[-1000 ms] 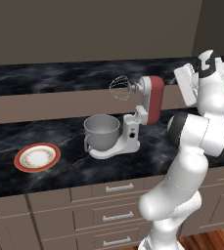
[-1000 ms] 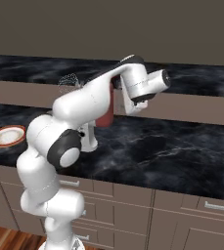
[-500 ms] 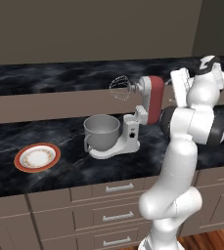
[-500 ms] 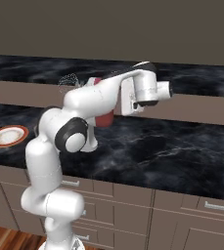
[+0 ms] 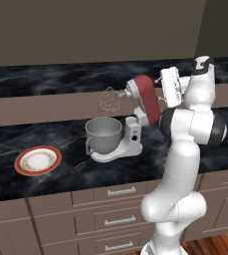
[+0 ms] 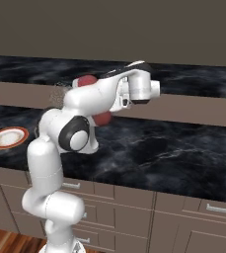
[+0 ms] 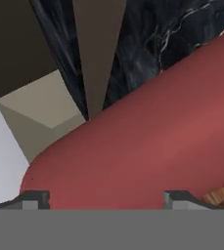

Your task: Add butter and sugar cubes to the stand mixer bowl and then turn on the stand mixer to begin making frosting.

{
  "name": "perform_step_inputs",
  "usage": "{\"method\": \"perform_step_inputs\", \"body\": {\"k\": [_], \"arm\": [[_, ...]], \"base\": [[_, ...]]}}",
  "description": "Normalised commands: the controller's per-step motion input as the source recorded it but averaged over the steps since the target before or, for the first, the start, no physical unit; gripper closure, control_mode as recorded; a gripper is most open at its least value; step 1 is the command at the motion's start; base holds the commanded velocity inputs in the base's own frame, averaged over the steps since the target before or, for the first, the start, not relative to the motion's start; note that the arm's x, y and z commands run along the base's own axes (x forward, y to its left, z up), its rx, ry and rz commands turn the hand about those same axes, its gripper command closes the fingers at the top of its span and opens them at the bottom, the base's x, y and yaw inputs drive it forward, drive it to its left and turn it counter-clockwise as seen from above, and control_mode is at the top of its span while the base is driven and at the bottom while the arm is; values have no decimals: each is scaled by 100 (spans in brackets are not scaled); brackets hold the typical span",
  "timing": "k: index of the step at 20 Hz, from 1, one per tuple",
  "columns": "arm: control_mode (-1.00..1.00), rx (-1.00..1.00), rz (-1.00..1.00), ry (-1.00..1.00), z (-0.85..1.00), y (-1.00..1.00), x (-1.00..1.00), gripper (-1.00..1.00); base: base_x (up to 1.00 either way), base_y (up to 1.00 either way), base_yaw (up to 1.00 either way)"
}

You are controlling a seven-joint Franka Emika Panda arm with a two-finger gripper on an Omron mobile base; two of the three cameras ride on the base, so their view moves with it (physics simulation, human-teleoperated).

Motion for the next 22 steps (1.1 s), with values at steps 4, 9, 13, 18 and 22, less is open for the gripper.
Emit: {"method": "perform_step_inputs", "body": {"k": [4, 9, 13, 18, 22], "arm": [[-100, 2, 20, 0, -15, 100, 0, -100], [-100, -13, 18, 0, -34, 100, 0, -100], [-100, -34, 12, 2, -72, 100, 2, -100], [-100, -48, 7, 9, -100, 95, 21, -100], [-100, -55, 3, 10, -100, 84, 28, -100]], "base": [[0, 0, 0], [0, 0, 0], [0, 0, 0], [0, 0, 0], [0, 0, 0]]}}
